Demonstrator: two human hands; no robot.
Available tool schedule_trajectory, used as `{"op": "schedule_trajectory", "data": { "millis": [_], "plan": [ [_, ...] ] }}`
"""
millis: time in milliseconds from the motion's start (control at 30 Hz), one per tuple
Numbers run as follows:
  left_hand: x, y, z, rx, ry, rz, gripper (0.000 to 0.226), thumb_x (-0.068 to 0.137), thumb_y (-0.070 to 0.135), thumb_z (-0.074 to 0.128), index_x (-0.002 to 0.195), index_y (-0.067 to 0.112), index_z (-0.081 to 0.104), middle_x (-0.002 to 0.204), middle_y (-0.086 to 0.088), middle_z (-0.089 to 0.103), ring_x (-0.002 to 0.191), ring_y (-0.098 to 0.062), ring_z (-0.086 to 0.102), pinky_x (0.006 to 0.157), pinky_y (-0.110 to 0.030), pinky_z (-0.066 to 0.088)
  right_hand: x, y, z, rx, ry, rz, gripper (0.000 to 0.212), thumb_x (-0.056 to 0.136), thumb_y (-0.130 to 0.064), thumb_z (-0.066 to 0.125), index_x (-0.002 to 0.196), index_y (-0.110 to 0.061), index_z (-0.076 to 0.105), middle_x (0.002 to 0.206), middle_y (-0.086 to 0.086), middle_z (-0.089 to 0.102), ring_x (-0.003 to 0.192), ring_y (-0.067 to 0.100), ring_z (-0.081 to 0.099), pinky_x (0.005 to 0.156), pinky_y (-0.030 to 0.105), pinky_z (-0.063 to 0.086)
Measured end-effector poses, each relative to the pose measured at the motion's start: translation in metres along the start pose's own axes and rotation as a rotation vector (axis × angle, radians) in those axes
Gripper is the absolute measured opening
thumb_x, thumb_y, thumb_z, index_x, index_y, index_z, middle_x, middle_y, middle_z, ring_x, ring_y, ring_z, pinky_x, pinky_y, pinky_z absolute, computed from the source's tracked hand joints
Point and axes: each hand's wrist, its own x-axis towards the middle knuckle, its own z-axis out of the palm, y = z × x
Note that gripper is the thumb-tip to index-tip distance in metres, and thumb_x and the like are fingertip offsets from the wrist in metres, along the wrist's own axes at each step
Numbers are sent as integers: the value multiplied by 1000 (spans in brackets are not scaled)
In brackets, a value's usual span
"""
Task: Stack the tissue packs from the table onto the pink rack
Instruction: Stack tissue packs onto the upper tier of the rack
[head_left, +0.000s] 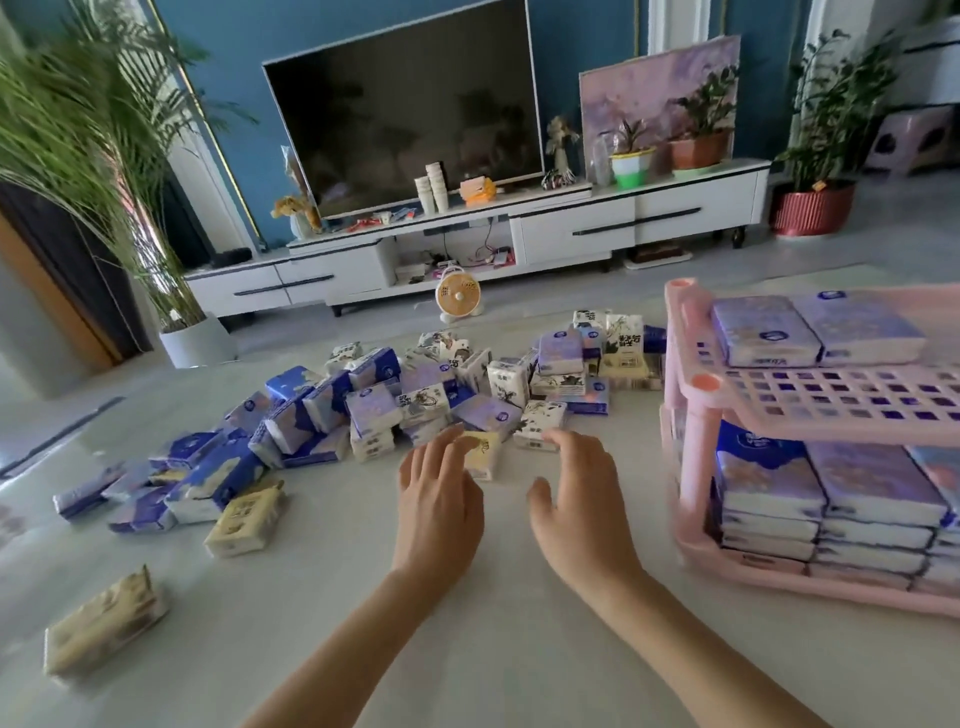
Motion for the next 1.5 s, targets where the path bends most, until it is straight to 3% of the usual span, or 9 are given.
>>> {"op": "schedule_trajectory", "data": {
  "millis": [167, 267, 467, 633, 733, 833, 1067, 1233, 1500],
  "plan": [
    [56, 11, 24, -18, -25, -66, 43, 77, 8, 39, 116, 10, 55, 122, -6, 56, 113, -26, 48, 90, -33, 32, 76, 12, 30, 32, 350, 229, 45, 80, 4, 54, 124, -6, 50, 121, 20, 51, 113, 35, 45, 96, 32, 31],
    [86, -1, 30, 9, -179, -137, 55, 83, -1, 42, 136, 16, 40, 140, -1, 41, 130, -20, 34, 104, -33, 27, 108, 22, 37, 36, 419, 319, 51, 85, 2, 50, 134, -13, 45, 131, 19, 44, 122, 33, 40, 101, 39, 32],
    [121, -38, 48, -38, -485, -130, 69, 90, 1, 44, 146, 33, 19, 154, 9, 15, 142, -14, 13, 116, -41, 18, 131, 60, 52, -284, -7, 80, 49, 96, -36, 41, 144, -32, 28, 154, 16, 1, 142, 32, -1, 113, 45, 4],
    [112, -36, 53, 67, -423, -180, 55, 91, 22, 50, 140, 20, 26, 108, 1, 57, 105, -24, 54, 89, -35, 40, 126, 58, 65, -304, 120, 57, 35, 89, -32, 57, 119, -16, 53, 139, 21, 33, 127, 36, 33, 101, 43, 25],
    [110, -30, 53, 328, -482, -159, 51, 87, 55, 46, 120, 17, 48, 113, -1, 58, 112, -23, 51, 100, -37, 34, 125, 55, 66, -318, 283, 113, 27, 74, -22, 71, 93, -8, 59, 102, 21, 56, 91, 38, 56, 77, 42, 41],
    [112, -22, 52, 477, -566, -140, 59, 82, 66, 41, 114, 18, 54, 124, -6, 51, 118, -26, 44, 102, -44, 31, 122, 51, 62, -260, 410, 117, 23, 62, -20, 54, 80, -7, 58, 82, 17, 57, 73, 35, 57, 69, 38, 43],
    [109, -5, 44, 419, -702, -215, 49, 76, 51, 59, 108, 15, 51, 107, -8, 58, 103, -29, 54, 91, -40, 45, 100, 49, 51, -22, 454, 53, 31, 65, -23, 46, 84, -1, 56, 88, 17, 56, 84, 36, 54, 71, 41, 48],
    [85, 22, 7, 83, -435, -225, 61, 71, 41, 68, 121, 20, 41, 112, -1, 45, 106, -22, 49, 85, -30, 41, 66, 11, 26, 126, 352, -81, 28, 72, -23, 53, 94, -5, 58, 101, 14, 55, 94, 28, 53, 80, 36, 45],
    [41, 92, -105, -210, -114, 70, 58, 57, 39, 69, 102, 32, 32, 87, 18, 50, 88, -3, 50, 71, -17, 39, -2, -58, -85, 178, 391, -365, 26, 81, -26, 55, 100, -11, 62, 114, 11, 54, 106, 19, 53, 93, 21, 42]
  ]
}}
